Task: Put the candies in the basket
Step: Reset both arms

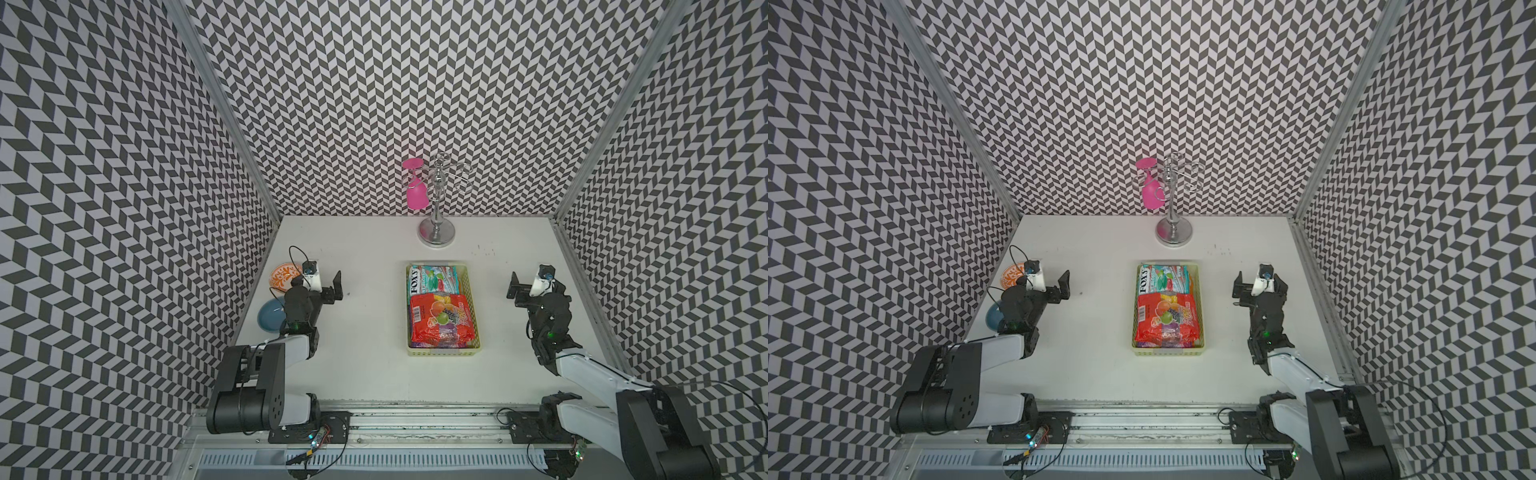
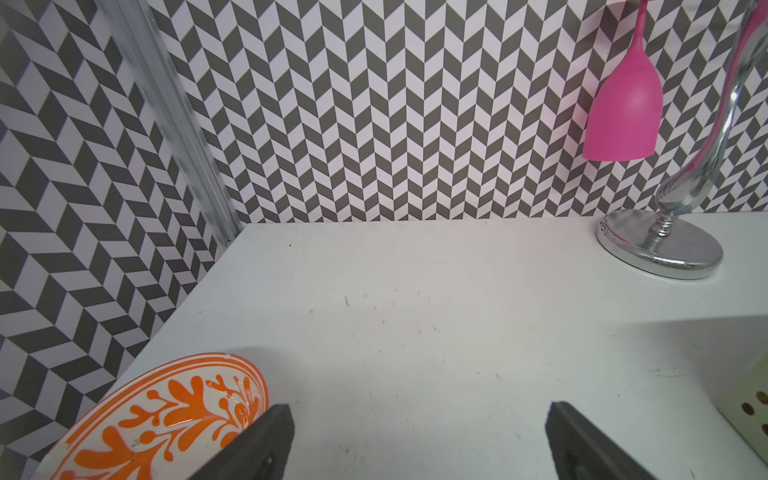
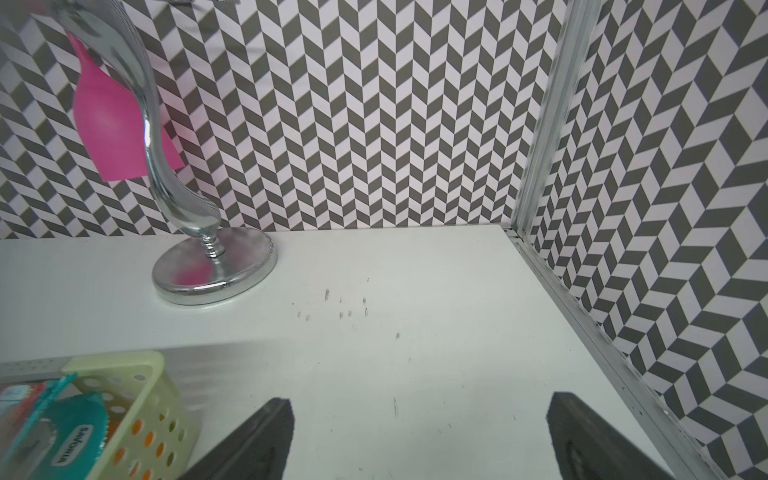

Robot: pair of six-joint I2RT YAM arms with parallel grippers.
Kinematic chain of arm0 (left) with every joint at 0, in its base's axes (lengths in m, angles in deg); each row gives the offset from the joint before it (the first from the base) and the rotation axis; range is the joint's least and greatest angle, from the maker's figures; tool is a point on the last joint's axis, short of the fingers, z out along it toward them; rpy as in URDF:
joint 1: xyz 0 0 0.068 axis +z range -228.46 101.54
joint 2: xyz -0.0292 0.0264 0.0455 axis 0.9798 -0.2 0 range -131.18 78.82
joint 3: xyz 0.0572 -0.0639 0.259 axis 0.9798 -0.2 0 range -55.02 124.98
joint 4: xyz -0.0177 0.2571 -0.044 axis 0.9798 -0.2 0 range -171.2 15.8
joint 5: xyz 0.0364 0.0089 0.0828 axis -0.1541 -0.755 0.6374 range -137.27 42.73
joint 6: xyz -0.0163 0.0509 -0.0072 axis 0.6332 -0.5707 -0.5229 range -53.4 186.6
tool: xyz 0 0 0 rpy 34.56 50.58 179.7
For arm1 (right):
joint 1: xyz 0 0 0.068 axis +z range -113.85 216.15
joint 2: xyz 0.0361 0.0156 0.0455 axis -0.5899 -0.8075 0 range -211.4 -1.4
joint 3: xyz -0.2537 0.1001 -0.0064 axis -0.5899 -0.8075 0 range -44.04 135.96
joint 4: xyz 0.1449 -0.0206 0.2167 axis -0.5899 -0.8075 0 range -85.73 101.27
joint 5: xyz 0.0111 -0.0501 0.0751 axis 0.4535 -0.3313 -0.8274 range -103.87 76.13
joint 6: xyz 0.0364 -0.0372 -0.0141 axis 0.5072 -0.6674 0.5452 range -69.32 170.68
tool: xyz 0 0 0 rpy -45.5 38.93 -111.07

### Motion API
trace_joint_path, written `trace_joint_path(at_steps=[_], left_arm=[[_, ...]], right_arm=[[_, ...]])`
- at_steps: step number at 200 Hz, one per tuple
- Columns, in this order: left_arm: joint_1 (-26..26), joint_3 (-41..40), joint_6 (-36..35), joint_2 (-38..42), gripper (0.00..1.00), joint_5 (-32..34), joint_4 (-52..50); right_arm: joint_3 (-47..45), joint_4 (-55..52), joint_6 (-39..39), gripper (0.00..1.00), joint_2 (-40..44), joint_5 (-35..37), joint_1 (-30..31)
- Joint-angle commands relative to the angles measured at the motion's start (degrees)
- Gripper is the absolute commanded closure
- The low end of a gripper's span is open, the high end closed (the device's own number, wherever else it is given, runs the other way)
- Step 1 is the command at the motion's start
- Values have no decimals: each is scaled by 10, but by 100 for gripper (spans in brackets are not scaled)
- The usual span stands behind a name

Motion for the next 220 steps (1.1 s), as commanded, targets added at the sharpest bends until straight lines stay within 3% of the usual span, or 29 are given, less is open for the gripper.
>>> trace_joint_path(at_steps=[1, 39, 53, 93, 109, 119, 135, 164, 191, 212, 220], left_arm=[[3, -28, 16, -20, 1, -10, 109], [-11, -45, 8, -90, 1, 3, 207], [-18, -33, 1, -80, 1, 11, 163], [-23, -27, 3, -84, 1, 26, 159], [-23, -27, 2, -86, 1, 26, 161], [-22, -27, 2, -85, 1, 26, 161], [-23, -27, 2, -84, 1, 27, 161], [-22, -28, 2, -84, 1, 26, 162], [-23, -27, 2, -84, 1, 26, 161], [-23, -28, 2, -84, 1, 25, 162], [-22, -28, 2, -84, 1, 25, 162]], right_arm=[[-13, 133, -8, 1, -27, -12, -15], [-5, 157, -11, 1, -81, -28, -30], [-8, 175, -13, 1, -102, -33, -30], [3, 157, -14, 1, -108, -63, -30], [-32, 231, 28, 1, -106, -87, -32], [-46, 273, 9, 1, -111, -124, -32], [-25, 232, 17, 1, -121, -106, -33], [-37, 289, 26, 1, -163, -102, -40], [-54, 423, 28, 1, -246, -101, -42], [3, 268, 42, 1, -211, -69, -41], [-6, 296, 41, 1, -217, -69, -39]])
